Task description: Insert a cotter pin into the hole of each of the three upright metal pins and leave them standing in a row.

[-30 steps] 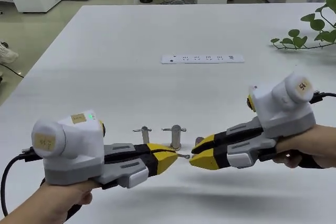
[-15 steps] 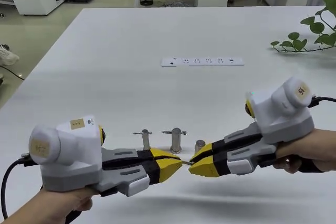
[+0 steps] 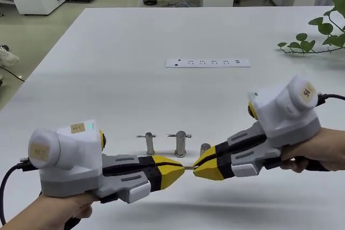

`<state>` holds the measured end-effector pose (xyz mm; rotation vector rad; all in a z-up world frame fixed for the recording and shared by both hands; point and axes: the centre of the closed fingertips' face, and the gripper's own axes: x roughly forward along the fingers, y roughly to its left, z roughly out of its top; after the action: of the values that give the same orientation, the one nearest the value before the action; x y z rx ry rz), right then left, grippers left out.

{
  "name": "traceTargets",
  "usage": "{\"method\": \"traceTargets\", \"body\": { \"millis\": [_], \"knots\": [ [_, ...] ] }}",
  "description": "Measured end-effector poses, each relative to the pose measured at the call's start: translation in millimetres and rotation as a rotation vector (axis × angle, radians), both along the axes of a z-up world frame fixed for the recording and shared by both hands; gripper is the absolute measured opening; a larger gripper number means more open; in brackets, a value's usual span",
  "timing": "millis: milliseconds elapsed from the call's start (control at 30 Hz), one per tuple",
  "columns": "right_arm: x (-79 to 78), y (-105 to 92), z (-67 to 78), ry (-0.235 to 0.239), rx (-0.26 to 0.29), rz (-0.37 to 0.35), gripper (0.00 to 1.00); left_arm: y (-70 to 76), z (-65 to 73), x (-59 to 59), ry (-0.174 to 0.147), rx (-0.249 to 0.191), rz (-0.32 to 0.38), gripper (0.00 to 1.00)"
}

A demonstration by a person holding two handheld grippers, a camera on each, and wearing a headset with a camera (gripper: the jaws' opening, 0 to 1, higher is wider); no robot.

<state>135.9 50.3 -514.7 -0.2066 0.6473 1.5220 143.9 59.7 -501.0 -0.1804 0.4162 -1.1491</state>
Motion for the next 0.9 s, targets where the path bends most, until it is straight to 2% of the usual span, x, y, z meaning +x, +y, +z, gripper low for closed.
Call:
{"method": "traceTargets", "body": {
  "millis": [233, 433, 667, 900],
  "knots": [
    [-0.4, -1.3, -0.8, -0.068, -0.031, 0.032, 0.0, -1.6, -0.1, 0.3, -0.008, 0.006, -0.001, 0.0],
    [0.7, -3.6, -7.1, -0.149, -0.082, 0.066, 0.0, -3.2, -5.1, -0.1, -0.022, 0.045, -0.001, 0.0],
    [3.2, -5.8, -12.6, -0.193, -0.119, 0.091, 0.0, -0.9, -8.4, 5.7, -0.05, 0.085, 0.02, 0.04],
    [10.7, -12.8, -18.4, -0.224, -0.163, 0.083, 0.0, -4.2, -10.6, 6.6, -0.057, 0.1, 0.025, 0.15]
  ]
}}
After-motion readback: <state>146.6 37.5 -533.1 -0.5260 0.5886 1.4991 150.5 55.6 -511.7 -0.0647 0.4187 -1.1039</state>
